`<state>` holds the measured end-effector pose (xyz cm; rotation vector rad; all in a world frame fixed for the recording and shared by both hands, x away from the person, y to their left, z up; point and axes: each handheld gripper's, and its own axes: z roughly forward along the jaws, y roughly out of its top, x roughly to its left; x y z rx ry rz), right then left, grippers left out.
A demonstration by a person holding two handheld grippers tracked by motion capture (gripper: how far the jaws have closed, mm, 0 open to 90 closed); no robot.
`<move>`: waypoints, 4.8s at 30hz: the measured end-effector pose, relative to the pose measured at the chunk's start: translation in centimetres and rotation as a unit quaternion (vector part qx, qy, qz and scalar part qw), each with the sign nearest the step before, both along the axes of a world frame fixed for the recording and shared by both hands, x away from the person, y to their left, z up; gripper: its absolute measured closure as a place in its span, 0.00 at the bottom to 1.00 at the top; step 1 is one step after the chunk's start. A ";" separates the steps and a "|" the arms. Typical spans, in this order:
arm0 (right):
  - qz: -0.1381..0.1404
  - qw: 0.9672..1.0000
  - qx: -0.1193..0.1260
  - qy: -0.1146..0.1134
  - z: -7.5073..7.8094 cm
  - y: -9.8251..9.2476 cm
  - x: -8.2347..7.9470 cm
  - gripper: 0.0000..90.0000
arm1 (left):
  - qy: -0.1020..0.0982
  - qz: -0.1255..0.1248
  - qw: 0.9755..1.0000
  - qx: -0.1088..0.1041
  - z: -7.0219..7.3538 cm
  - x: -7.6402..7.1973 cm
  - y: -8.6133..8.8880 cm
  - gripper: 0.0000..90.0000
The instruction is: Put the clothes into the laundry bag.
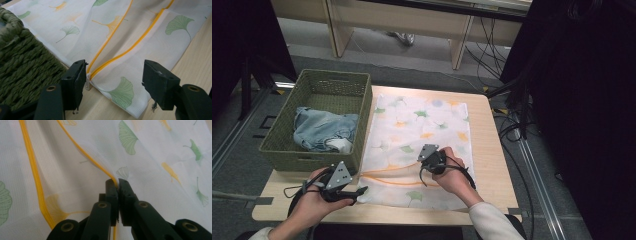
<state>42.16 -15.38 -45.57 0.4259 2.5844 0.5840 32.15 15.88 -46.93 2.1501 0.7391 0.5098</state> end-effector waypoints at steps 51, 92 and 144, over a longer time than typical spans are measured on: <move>-0.004 0.994 0.080 -0.075 7.0 1.5 1.7 0.98 | -0.066 0.025 0.997 -0.034 3.6 -0.7 0.8 0.32; -0.013 0.994 0.084 -0.068 6.8 1.2 1.6 0.97 | 0.037 0.120 0.991 0.052 8.6 12.7 6.0 0.18; -0.018 0.995 0.085 -0.054 6.6 1.2 1.5 0.97 | 0.185 0.111 0.960 0.178 4.4 16.5 4.3 0.87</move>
